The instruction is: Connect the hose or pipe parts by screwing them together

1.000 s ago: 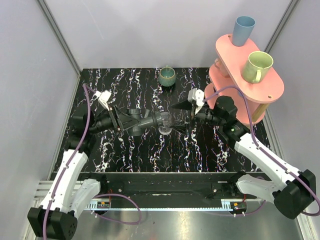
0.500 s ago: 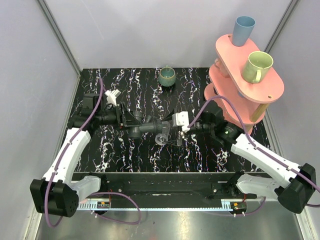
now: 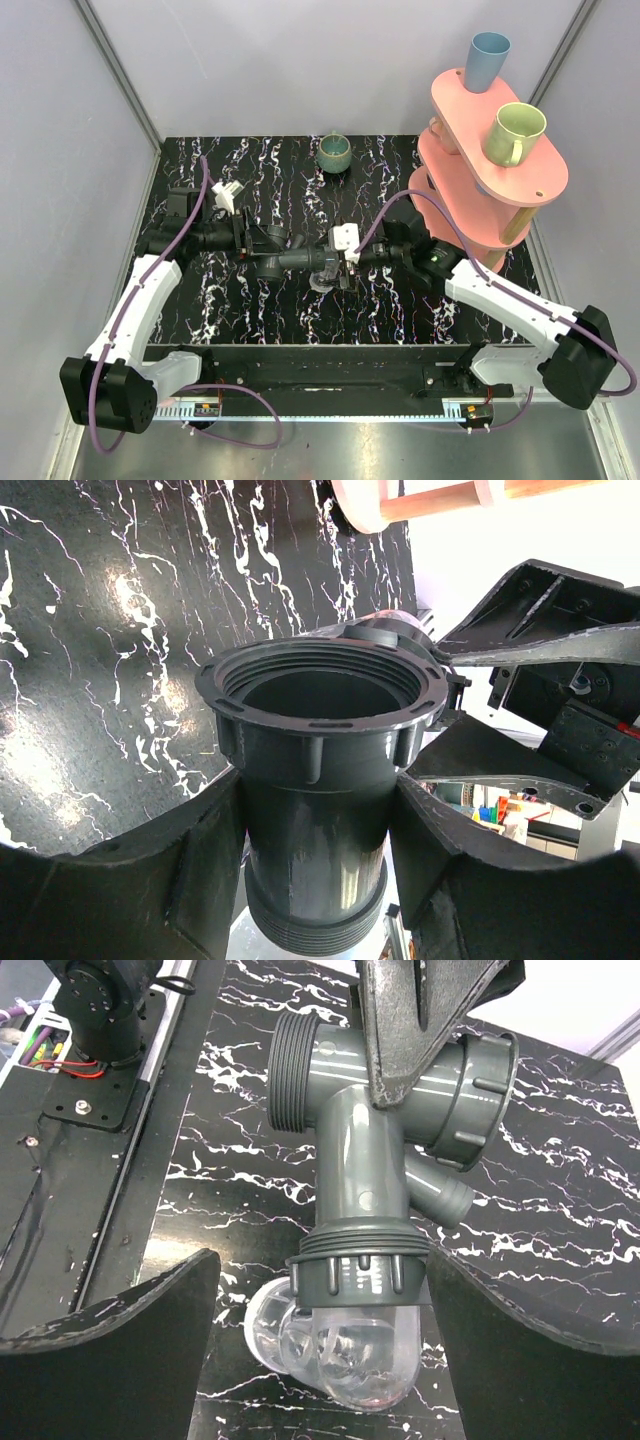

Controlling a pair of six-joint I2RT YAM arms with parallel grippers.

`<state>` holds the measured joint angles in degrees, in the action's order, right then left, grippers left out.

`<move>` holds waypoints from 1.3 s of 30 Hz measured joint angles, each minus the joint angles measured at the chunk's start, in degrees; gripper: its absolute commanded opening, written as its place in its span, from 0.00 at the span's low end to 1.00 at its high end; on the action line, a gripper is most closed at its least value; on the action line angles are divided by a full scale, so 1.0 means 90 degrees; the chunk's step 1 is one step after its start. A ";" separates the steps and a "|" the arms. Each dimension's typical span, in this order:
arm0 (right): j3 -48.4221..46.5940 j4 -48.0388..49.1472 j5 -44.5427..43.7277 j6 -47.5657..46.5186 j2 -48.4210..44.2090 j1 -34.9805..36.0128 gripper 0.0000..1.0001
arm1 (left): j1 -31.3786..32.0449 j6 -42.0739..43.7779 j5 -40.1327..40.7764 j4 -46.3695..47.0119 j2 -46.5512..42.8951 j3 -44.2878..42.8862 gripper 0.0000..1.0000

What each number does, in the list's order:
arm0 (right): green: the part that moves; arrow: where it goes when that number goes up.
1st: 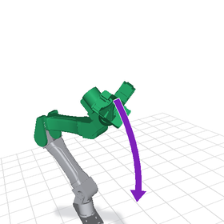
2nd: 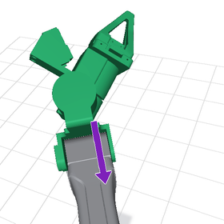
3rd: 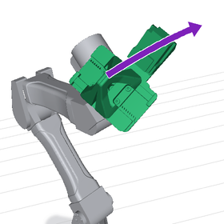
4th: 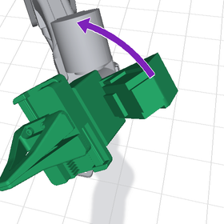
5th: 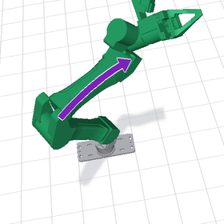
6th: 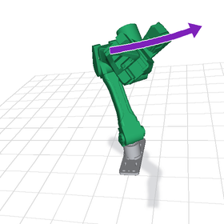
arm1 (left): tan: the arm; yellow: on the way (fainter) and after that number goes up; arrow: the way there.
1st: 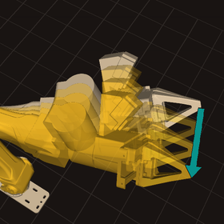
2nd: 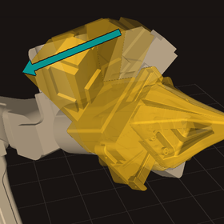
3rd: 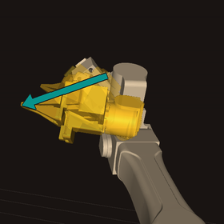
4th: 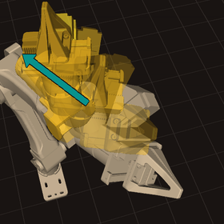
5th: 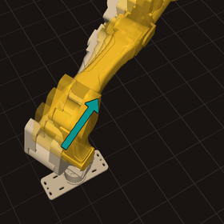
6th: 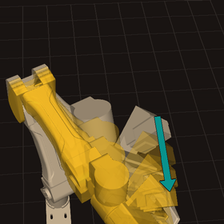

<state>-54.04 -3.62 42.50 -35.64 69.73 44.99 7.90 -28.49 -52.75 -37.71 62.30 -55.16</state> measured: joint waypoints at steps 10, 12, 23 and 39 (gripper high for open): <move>0.0070 0.0449 -0.0058 0.0498 0.0206 -0.0012 0.89 | 0.0002 -0.0010 0.0005 0.0000 0.0007 0.0002 0.00; 0.0153 0.0605 -0.0109 0.0619 0.0231 -0.0012 0.89 | 0.0002 -0.0046 0.0002 0.0005 0.0007 0.0002 0.00; 0.0697 0.1035 -0.0112 0.1248 0.0527 0.0015 0.88 | 0.0039 -0.0282 -0.0204 0.0372 0.0007 0.0019 0.00; 0.0719 0.0952 -0.1178 0.1693 -0.0342 0.0051 0.98 | 0.0039 -0.0459 -0.0262 0.0964 0.0005 0.0240 0.00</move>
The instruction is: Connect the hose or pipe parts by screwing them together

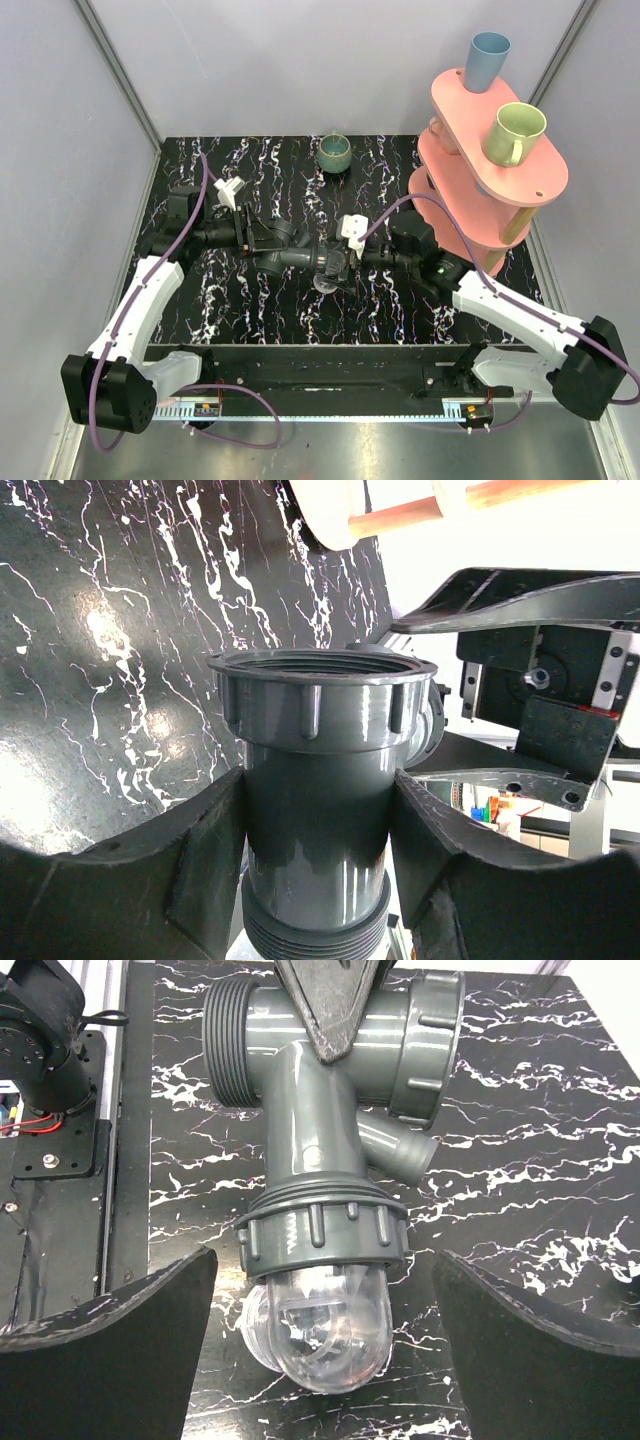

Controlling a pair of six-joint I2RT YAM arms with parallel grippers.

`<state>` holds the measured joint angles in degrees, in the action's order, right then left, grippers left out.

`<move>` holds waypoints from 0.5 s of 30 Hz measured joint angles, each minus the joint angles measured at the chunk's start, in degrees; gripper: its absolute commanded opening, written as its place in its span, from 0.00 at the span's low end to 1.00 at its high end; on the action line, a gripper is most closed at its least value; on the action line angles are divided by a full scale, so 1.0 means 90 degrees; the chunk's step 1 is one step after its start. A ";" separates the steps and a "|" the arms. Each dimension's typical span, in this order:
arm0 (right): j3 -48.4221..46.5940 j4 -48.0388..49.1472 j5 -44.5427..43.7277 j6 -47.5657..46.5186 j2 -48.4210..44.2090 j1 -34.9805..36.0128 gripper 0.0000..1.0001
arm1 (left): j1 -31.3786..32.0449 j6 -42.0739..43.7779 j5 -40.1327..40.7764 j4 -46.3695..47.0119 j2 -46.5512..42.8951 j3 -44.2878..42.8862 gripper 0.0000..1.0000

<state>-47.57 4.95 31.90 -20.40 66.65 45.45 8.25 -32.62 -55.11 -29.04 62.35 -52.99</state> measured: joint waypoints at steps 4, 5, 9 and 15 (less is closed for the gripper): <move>-0.0146 -0.0420 -0.0095 -0.0250 -0.0255 0.0005 0.98 | 0.0000 0.0002 0.0002 -0.0012 0.0000 0.0002 0.00; -0.0182 -0.0527 -0.0080 -0.0301 -0.0294 0.0005 0.98 | 0.0000 0.0002 0.0002 -0.0024 0.0000 0.0002 0.00; -0.0199 -0.0627 0.0129 -0.0430 -0.0437 0.0005 0.96 | 0.0000 0.0002 0.0002 -0.0095 0.0002 0.0015 0.00; -0.0199 -0.0578 0.0425 -0.0522 -0.0459 0.0039 0.95 | 0.0000 0.0000 0.0007 -0.0117 0.0002 0.0019 0.00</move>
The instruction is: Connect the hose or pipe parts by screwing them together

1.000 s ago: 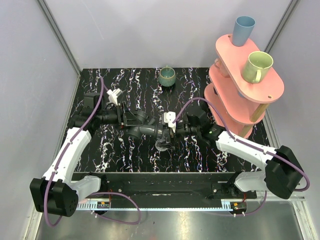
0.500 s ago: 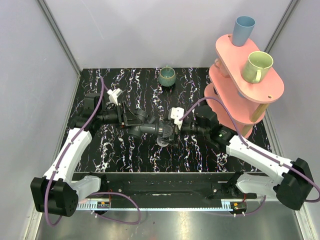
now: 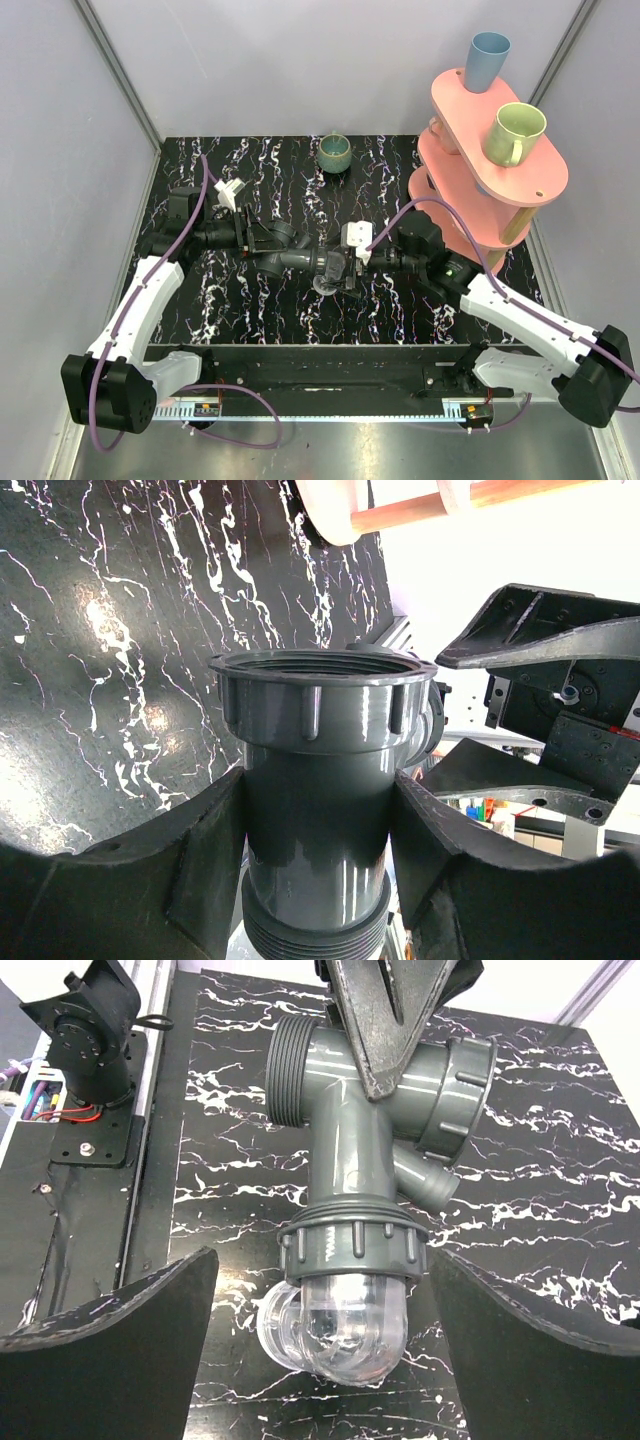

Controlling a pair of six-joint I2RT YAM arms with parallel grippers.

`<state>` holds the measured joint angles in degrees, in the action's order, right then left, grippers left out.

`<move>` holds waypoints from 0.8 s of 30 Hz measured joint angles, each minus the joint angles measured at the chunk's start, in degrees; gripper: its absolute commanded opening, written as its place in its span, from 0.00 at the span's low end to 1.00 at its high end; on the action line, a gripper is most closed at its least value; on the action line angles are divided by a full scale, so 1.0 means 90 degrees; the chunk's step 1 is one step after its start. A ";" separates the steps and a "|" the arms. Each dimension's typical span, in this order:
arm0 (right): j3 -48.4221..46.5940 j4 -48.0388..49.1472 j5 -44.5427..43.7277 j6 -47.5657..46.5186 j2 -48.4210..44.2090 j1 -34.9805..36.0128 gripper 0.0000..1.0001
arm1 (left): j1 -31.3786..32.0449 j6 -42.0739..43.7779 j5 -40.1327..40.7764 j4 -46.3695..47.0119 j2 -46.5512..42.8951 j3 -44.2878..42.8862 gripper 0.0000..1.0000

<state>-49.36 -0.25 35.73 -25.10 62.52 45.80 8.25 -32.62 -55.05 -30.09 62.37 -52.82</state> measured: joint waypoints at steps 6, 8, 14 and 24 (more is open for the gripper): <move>0.0024 0.0359 0.0165 0.0078 0.0165 0.0080 0.94 | 0.0000 -0.0022 0.0000 0.0000 0.0007 0.0000 0.00; 0.0087 0.0495 0.0163 0.0117 0.0245 0.0126 0.94 | 0.0000 -0.0029 0.0000 -0.0007 0.0007 0.0000 0.00; 0.0376 0.0794 0.0107 0.0265 0.0372 0.0151 0.92 | 0.0000 -0.0058 0.0012 -0.0044 0.0007 0.0138 0.00; 0.1025 0.1282 -0.0056 0.0879 0.0952 0.0432 0.91 | 0.0000 -0.0386 -0.0092 0.0342 -0.0032 0.0367 0.00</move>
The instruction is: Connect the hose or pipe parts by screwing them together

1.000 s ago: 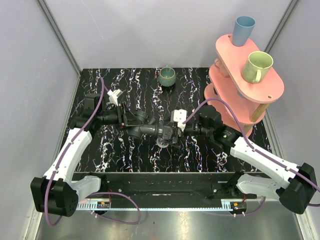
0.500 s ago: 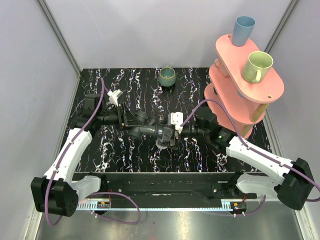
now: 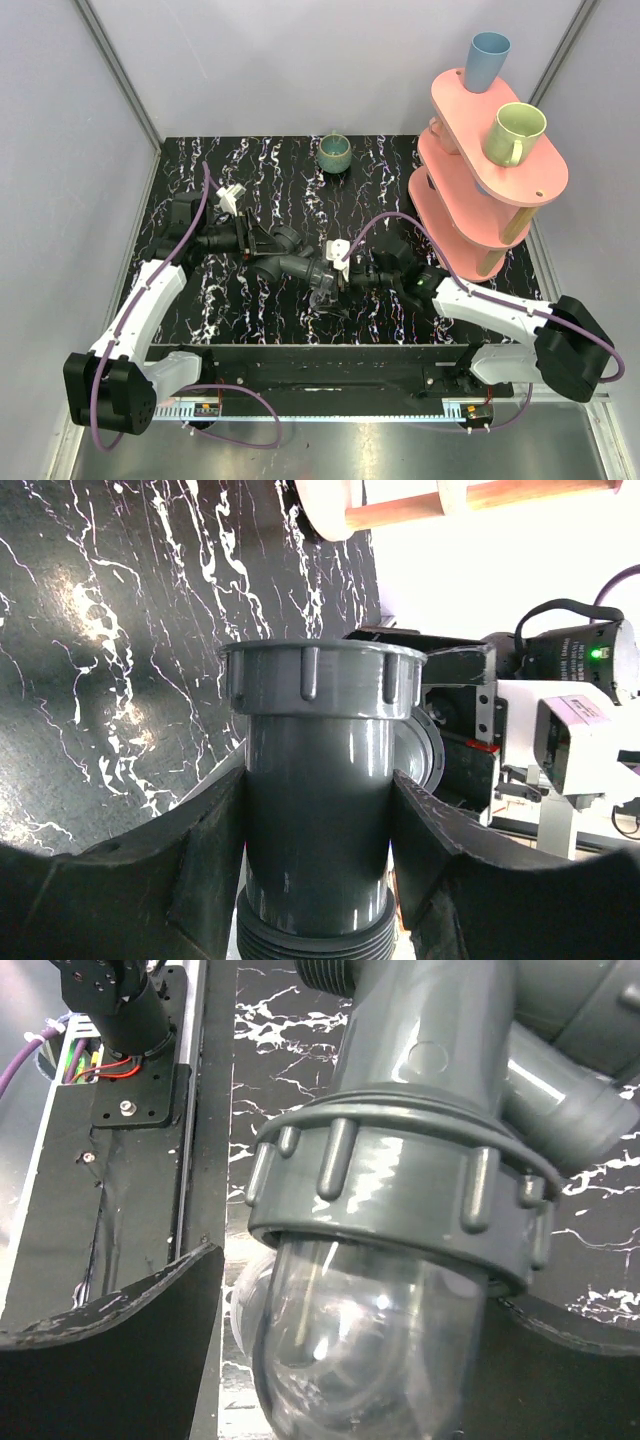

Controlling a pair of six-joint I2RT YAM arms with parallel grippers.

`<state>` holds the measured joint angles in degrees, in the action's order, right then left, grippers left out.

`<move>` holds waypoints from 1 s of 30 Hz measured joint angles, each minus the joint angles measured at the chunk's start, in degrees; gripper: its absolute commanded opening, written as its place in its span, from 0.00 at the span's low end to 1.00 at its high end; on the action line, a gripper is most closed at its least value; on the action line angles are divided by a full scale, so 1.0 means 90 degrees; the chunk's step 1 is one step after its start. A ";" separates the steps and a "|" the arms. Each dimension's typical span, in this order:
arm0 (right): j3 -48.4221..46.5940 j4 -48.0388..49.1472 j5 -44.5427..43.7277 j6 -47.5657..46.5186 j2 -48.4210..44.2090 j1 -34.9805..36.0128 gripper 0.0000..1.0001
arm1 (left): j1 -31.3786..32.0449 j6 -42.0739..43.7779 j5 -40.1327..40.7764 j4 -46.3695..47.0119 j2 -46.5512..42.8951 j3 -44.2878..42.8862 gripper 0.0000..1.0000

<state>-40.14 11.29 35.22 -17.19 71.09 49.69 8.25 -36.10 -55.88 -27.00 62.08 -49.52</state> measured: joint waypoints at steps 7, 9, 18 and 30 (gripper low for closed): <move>-0.0002 -0.0107 -0.0444 0.0163 0.0015 0.0083 0.94 | 0.0000 -0.0153 -0.0017 0.0301 -0.0012 0.0090 0.00; -0.0010 -0.0206 -0.0750 0.0180 -0.0155 0.0100 0.96 | 0.0000 -0.0100 0.0049 0.0282 -0.0012 0.0087 0.00; -0.0627 -0.0981 -0.1336 -0.0129 -0.1275 0.0107 0.96 | 0.0000 0.0223 0.0330 -0.0085 -0.0007 0.0002 0.00; -0.1086 -0.1149 -0.0476 -0.0282 -0.0974 0.0126 0.94 | 0.0000 0.0245 0.0401 -0.0085 -0.0012 0.0002 0.00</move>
<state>-49.91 0.95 30.94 -19.73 62.33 50.83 8.25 -33.89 -52.27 -27.77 61.98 -49.50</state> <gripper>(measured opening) 0.947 0.572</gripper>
